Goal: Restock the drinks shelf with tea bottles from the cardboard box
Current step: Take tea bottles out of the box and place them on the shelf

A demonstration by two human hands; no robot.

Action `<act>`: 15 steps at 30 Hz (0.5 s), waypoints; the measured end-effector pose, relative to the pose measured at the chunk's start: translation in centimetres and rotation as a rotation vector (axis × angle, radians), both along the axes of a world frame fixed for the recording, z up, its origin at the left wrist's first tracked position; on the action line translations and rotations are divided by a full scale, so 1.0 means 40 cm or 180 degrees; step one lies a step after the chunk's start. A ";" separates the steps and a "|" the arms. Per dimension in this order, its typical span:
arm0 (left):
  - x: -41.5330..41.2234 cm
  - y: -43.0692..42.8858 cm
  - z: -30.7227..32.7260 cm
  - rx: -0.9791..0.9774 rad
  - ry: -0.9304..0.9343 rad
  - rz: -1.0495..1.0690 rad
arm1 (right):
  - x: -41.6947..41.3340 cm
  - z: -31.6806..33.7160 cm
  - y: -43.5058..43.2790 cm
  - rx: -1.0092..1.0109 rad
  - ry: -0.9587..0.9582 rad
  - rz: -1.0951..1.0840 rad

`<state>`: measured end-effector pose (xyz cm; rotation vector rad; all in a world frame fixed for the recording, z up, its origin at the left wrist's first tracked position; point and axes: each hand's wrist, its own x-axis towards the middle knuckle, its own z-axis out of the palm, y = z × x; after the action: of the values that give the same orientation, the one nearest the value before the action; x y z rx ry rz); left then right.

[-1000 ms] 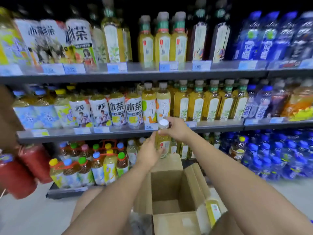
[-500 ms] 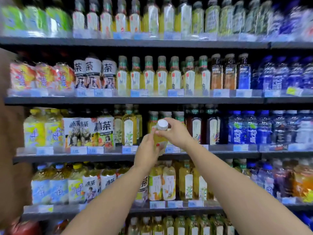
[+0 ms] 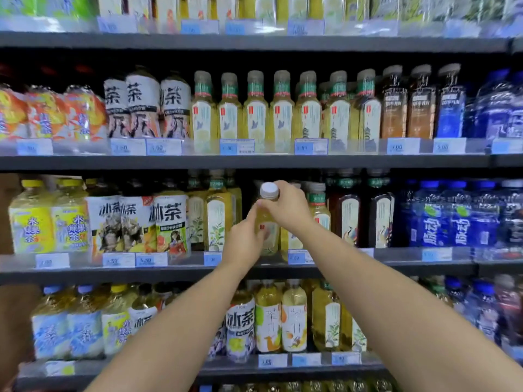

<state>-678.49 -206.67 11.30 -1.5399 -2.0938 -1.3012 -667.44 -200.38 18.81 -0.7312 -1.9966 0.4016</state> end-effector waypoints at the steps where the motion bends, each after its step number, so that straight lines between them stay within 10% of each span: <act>1: -0.008 0.006 -0.010 -0.0027 -0.0010 -0.0003 | -0.008 -0.003 0.011 -0.0013 -0.0024 -0.0040; 15: -0.031 0.063 -0.088 -0.0218 0.0072 0.0201 | 0.010 -0.225 0.067 0.1039 -0.0636 -0.0663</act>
<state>-679.75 -204.16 7.80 -1.4950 -2.1756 -1.1971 -667.05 -197.70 9.80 -0.7828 -2.0775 -0.1239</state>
